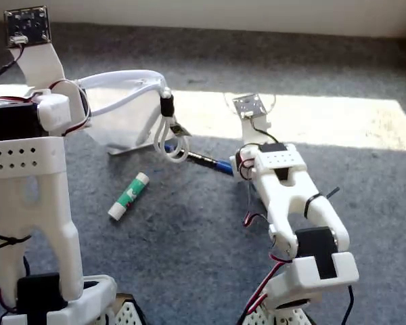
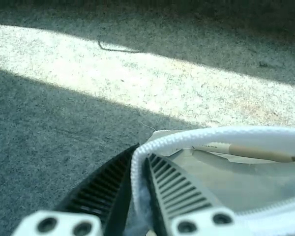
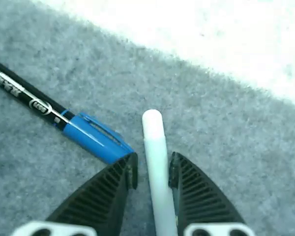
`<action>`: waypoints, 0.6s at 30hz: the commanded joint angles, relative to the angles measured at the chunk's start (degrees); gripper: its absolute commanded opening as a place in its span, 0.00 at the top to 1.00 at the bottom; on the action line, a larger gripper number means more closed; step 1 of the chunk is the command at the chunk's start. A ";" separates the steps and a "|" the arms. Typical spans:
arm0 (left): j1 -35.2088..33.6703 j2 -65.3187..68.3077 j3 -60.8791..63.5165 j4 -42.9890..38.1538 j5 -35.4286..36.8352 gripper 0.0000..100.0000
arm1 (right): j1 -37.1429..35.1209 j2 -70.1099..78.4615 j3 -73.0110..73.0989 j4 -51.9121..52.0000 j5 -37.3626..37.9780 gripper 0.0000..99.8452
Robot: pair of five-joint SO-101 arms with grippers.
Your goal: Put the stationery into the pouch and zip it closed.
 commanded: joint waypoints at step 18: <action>-0.75 0.84 1.71 -0.53 -0.62 0.99 | -0.57 4.62 -7.87 5.67 -0.44 0.99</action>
